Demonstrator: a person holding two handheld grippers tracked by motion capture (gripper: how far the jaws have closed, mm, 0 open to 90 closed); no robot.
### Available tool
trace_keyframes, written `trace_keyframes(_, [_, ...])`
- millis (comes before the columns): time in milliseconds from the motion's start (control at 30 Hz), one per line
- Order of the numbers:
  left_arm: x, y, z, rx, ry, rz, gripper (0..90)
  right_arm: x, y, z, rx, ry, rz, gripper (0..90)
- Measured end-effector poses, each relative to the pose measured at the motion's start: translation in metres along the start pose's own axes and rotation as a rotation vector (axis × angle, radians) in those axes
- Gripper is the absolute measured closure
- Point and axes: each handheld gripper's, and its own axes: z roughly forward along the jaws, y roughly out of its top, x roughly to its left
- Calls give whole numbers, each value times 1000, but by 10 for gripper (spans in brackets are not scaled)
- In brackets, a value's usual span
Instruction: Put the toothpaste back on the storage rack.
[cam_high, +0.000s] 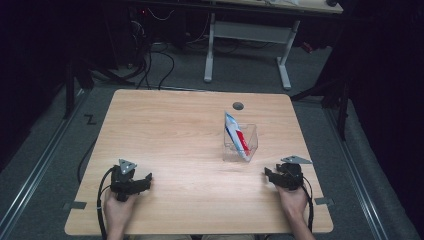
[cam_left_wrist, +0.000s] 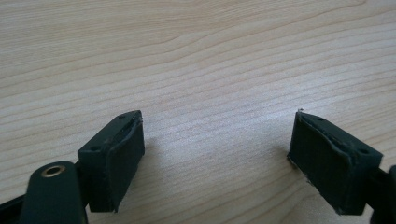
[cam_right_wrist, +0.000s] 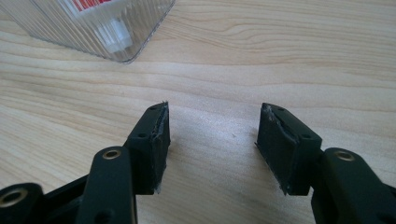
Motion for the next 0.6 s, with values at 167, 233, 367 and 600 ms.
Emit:
trace_keyframes(167, [0, 0, 0, 0, -1, -1, 182, 6, -5, 3, -35, -43, -52, 411])
trace_keyframes(233, [0, 0, 0, 0, -1, -1, 182, 6, -5, 3, -35, -47, -52, 398])
trace_keyframes(367, [0, 0, 0, -1, -1, -1, 183, 8, -6, 2, -32, -58, -43, 376])
trace_keyframes(600, [0, 0, 0, -1, -1, -1, 183, 8, -6, 2, -32, -57, -42, 370])
